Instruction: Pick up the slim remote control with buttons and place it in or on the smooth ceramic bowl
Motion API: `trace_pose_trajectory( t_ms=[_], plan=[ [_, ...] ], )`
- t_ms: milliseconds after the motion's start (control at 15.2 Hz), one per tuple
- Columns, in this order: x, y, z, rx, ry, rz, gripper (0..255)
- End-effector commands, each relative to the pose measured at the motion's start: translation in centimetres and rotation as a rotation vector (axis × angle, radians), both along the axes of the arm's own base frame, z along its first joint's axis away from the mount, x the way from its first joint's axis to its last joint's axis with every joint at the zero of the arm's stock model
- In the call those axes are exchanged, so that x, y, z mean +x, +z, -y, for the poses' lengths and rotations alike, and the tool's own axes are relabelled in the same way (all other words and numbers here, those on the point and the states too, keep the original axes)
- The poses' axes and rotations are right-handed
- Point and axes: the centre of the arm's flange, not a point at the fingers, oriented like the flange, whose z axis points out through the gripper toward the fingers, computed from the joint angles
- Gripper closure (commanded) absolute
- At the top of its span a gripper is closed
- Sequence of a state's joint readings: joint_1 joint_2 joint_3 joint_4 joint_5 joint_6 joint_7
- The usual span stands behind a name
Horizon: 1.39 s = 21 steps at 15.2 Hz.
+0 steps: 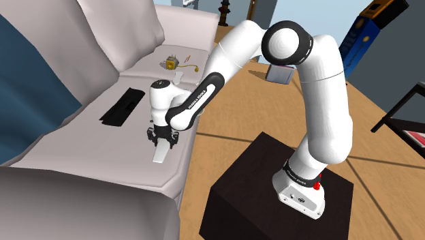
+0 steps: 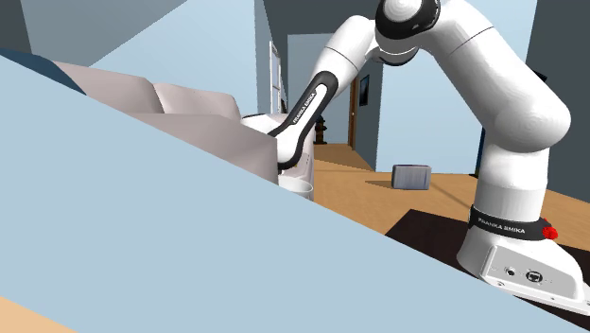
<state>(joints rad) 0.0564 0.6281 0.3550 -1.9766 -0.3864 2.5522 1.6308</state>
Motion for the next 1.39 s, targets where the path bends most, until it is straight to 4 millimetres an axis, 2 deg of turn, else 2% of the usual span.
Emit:
trace_pose_trajectory(
  t_ms=[0,330,1320],
  plan=[
    [0.0,0.0,0.0,0.000,0.000,0.000,255],
    [0.0,0.0,0.0,0.000,0.000,0.000,255],
    [0.0,7.9,0.0,0.000,0.000,0.000,255]
  ],
)
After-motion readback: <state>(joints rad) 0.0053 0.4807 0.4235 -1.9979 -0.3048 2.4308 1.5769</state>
